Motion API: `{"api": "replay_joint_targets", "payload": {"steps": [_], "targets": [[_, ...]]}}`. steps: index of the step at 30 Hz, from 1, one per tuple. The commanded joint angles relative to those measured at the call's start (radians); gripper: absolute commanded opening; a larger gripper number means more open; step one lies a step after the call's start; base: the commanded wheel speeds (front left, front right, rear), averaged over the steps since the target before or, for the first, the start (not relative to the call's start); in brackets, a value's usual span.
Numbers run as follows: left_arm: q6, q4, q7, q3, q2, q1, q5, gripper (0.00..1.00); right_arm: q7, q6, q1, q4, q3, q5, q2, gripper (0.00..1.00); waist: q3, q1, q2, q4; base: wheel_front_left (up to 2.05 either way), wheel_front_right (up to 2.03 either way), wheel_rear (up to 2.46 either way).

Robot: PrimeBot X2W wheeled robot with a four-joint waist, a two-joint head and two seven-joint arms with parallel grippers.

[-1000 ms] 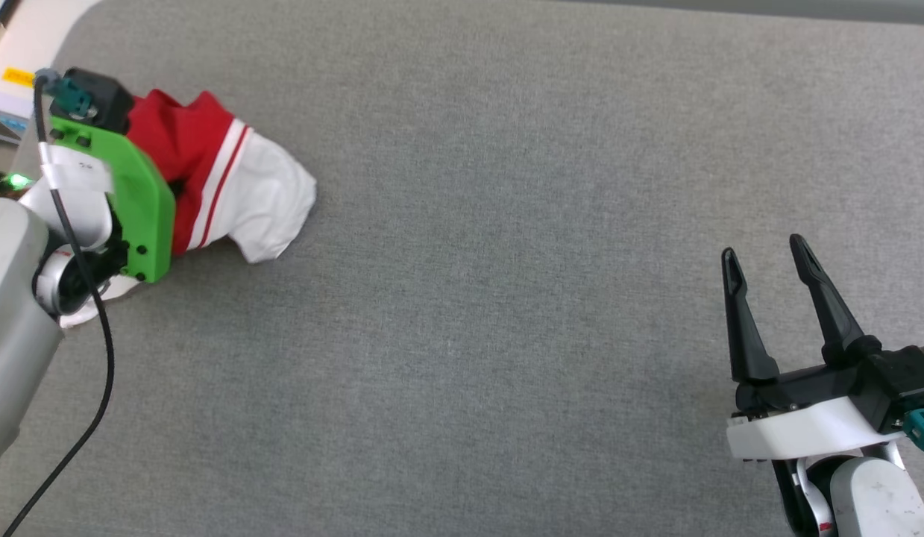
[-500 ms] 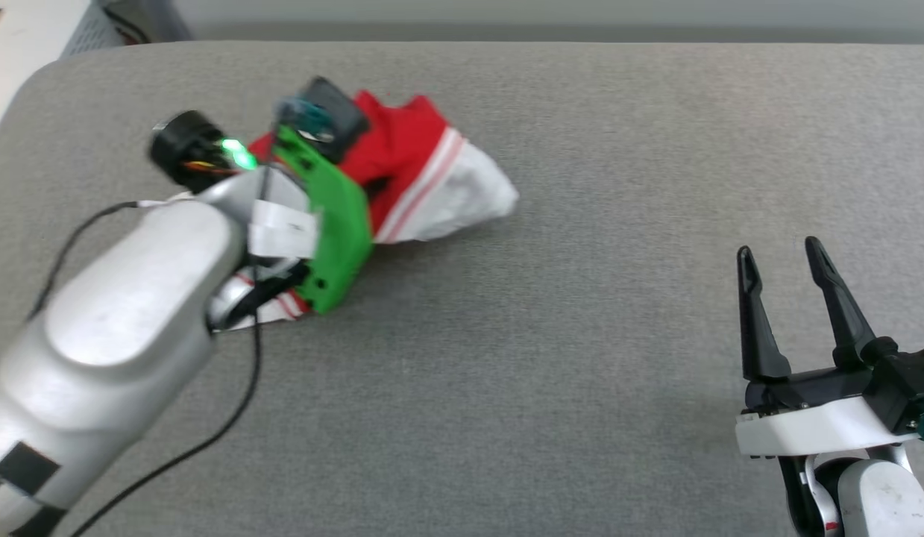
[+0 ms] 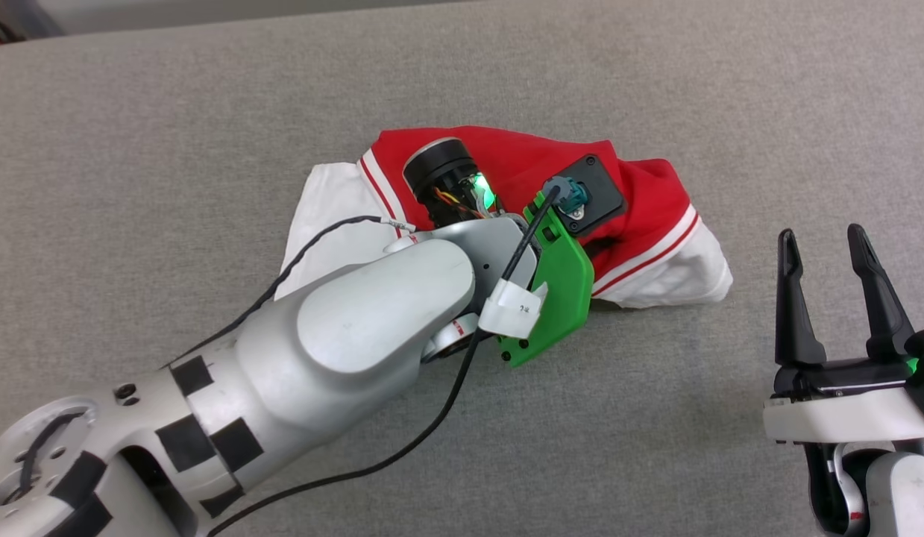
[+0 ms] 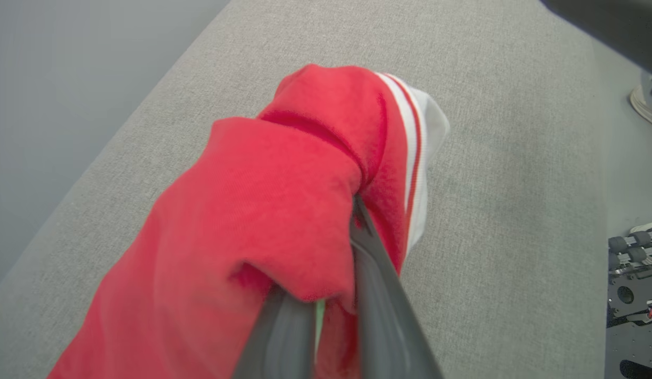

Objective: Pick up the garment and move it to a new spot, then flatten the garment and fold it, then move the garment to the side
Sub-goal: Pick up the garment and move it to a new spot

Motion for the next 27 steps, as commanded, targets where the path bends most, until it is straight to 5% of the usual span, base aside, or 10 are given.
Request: {"api": "replay_joint_targets", "payload": {"steps": [1, 14, 15, 16, 20, 21, 27], "targets": [[-0.002, 0.03, -0.015, -0.006, -0.011, -0.007, -0.011, 0.0, -0.005, 0.007, -0.022, -0.006, 0.0, 0.004, 0.001, 1.0, 0.039, 0.0, -0.0001, -0.022, 0.0, 0.0, 0.0], [-0.002, 0.384, -0.099, -0.026, -0.082, 0.056, 0.07, 0.0, -0.005, 0.007, -0.056, 0.005, 0.035, 0.018, 0.002, 1.0, 0.099, 0.0, -0.0001, -0.046, 0.0, 0.0, 0.0], [-0.002, 0.393, -0.118, -0.026, -0.088, 0.057, 0.073, 0.33, -0.005, 0.007, -0.053, 0.007, 0.034, 0.018, 0.002, 1.0, 0.094, 0.0, -0.0001, -0.044, 0.0, 0.0, 0.0], [-0.002, 0.406, -0.153, -0.026, -0.095, 0.053, 0.077, 1.0, -0.005, 0.007, -0.05, 0.01, 0.033, 0.019, 0.002, 1.0, 0.084, 0.0, -0.0001, -0.039, 0.0, 0.0, 0.0], [0.004, 0.444, -0.312, -0.016, -0.124, 0.038, 0.094, 1.0, -0.005, 0.007, -0.032, 0.018, 0.032, 0.015, 0.002, 1.0, 0.037, 0.0, -0.0001, -0.018, 0.0, 0.0, 0.0], [0.059, 0.448, -0.445, 0.009, -0.136, 0.041, 0.119, 1.0, -0.005, 0.007, -0.013, 0.021, 0.029, 0.011, 0.002, 1.0, -0.01, 0.0, -0.0001, 0.005, 0.0, 0.0, 0.0], [0.168, 0.384, -0.557, 0.059, -0.118, 0.111, 0.13, 1.0, -0.005, 0.007, 0.028, 0.026, 0.021, 0.005, 0.002, 1.0, -0.095, 0.0, -0.0001, 0.059, 0.0, 0.0, 0.0]]}}
